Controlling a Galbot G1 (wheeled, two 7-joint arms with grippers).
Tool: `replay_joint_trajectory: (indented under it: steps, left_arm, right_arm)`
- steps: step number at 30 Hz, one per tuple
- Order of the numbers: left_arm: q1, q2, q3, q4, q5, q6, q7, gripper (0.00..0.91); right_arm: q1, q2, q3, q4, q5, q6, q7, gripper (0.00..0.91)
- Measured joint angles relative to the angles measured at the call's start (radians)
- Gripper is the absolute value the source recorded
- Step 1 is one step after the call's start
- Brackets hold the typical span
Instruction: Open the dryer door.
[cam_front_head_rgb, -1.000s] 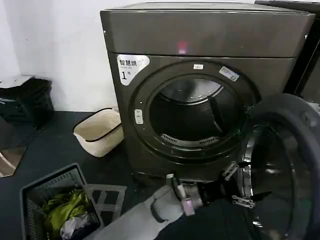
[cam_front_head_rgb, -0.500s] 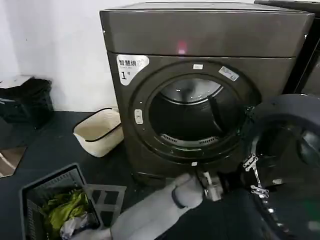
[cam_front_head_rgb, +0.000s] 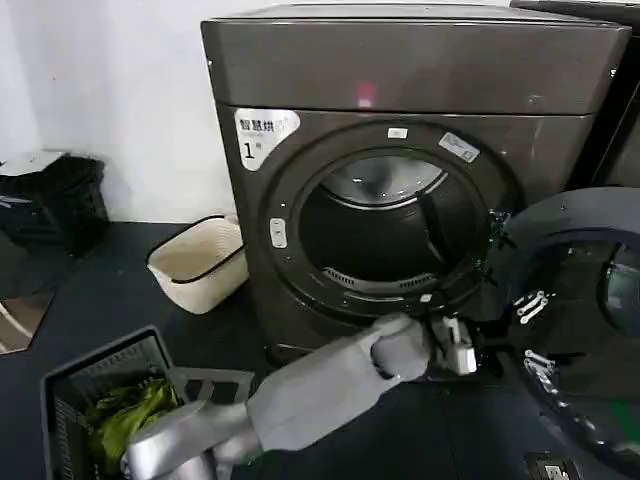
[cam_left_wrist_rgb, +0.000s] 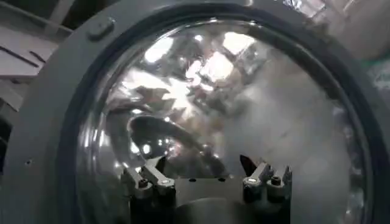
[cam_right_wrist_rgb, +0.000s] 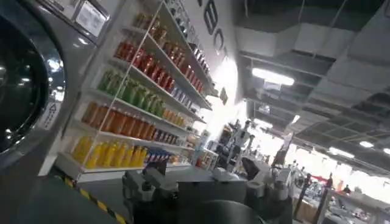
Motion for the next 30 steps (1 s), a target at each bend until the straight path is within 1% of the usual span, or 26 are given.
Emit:
replay_joint_trajectory:
  steps: [4,7,10,14,22,27,30]
  left_arm:
    - [-0.033,-0.015,0.009,0.026,0.002,0.028,0.001,0.907]
    - [-0.048,-0.014,0.012,0.036,0.003,0.062,0.002,0.907]
    - [-0.062,-0.014,0.012,0.043,0.002,0.071,0.002,0.907]
    - [-0.068,-0.014,0.012,0.056,0.001,0.083,0.002,0.907]
    - [-0.071,-0.013,0.021,0.079,-0.037,0.087,0.003,0.907]
    - [-0.074,-0.013,0.038,0.051,-0.086,0.103,0.002,0.907]
    - [-0.074,-0.013,0.05,0.03,-0.142,0.132,-0.001,0.907]
  right_arm:
    - [0.0,0.004,0.015,0.0,0.0,-0.005,0.01,0.907]
    - [0.004,0.004,0.032,0.0,-0.01,-0.029,0.033,0.907]
    - [0.006,0.004,0.051,-0.005,-0.027,-0.053,0.057,0.907]
    - [0.005,0.004,0.072,-0.014,-0.036,-0.069,0.074,0.907]
    - [0.004,0.004,0.088,-0.041,-0.035,-0.069,0.082,0.907]
    - [0.007,0.004,0.1,-0.066,-0.089,-0.098,0.12,0.907]
    - [-0.003,0.004,0.119,-0.094,-0.113,-0.094,0.127,0.907]
